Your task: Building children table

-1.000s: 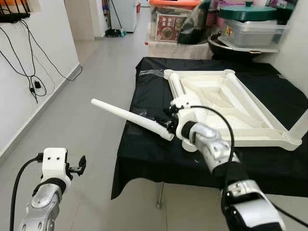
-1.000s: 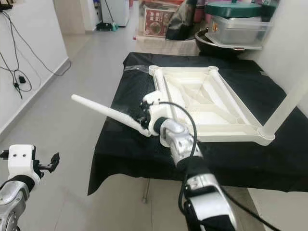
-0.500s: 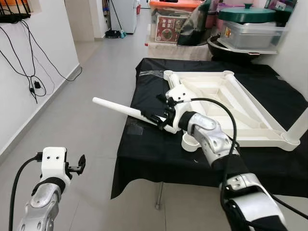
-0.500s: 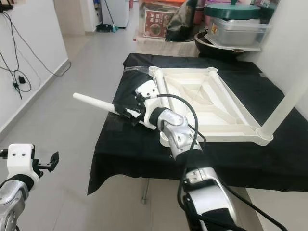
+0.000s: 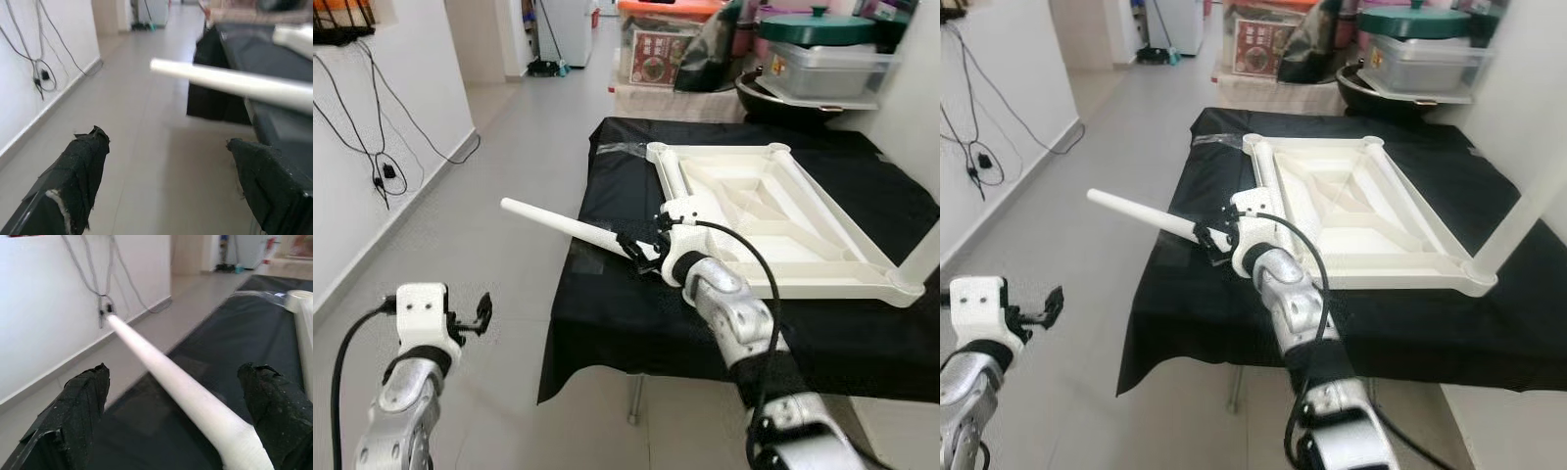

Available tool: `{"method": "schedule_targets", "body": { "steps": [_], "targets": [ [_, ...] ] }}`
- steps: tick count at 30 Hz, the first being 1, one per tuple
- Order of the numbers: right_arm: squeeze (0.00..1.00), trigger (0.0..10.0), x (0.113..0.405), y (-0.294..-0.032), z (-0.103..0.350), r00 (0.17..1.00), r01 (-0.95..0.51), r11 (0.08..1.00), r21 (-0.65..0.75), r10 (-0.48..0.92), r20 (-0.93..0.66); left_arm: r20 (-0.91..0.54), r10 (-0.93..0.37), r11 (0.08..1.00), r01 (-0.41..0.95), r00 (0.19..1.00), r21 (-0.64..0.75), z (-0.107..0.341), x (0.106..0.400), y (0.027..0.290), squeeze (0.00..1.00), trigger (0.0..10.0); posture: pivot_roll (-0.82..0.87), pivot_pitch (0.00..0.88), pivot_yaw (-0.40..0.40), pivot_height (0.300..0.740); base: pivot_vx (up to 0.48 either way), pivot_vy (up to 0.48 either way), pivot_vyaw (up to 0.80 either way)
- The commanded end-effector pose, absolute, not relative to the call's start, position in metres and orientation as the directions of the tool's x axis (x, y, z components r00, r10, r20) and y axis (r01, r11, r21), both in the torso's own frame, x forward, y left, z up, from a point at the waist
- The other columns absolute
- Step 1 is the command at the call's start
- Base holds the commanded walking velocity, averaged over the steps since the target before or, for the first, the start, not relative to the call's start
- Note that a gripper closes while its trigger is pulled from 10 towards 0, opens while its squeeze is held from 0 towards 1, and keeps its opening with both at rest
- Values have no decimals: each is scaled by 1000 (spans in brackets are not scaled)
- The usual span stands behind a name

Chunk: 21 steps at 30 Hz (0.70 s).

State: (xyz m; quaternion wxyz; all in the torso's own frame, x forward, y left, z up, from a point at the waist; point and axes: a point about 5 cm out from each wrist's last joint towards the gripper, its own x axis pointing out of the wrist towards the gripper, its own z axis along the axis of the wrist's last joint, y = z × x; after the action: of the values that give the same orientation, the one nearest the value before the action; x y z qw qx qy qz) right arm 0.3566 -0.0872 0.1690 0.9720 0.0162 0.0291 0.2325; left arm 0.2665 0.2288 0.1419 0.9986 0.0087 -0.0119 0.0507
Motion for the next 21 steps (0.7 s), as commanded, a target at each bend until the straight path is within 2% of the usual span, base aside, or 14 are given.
{"method": "schedule_targets", "body": {
  "steps": [1,7,12,16,21],
  "targets": [
    [0,10000,358,-84,180,892,-451,892,24,451,6,32,132,991,-132,991,-8,144,266,232,0,10000,116,0,-47,740,480,0,800],
    [0,10000,359,-82,184,891,-454,891,25,454,9,41,132,991,-131,990,-10,145,265,232,0,10000,121,0,-51,740,480,0,800],
    [0,10000,363,-87,195,881,-473,881,-21,473,21,42,111,994,-111,993,-13,145,263,228,0,10000,123,0,-57,740,398,0,508],
    [0,10000,366,-91,203,879,-475,879,-32,476,40,48,103,995,-102,994,-13,145,263,225,0,10000,124,0,-58,740,253,0,0],
    [0,10000,371,-95,224,849,-519,853,-60,523,79,49,90,996,-89,995,-16,145,262,221,0,10000,126,0,-61,740,0,0,0]
  ]
}}
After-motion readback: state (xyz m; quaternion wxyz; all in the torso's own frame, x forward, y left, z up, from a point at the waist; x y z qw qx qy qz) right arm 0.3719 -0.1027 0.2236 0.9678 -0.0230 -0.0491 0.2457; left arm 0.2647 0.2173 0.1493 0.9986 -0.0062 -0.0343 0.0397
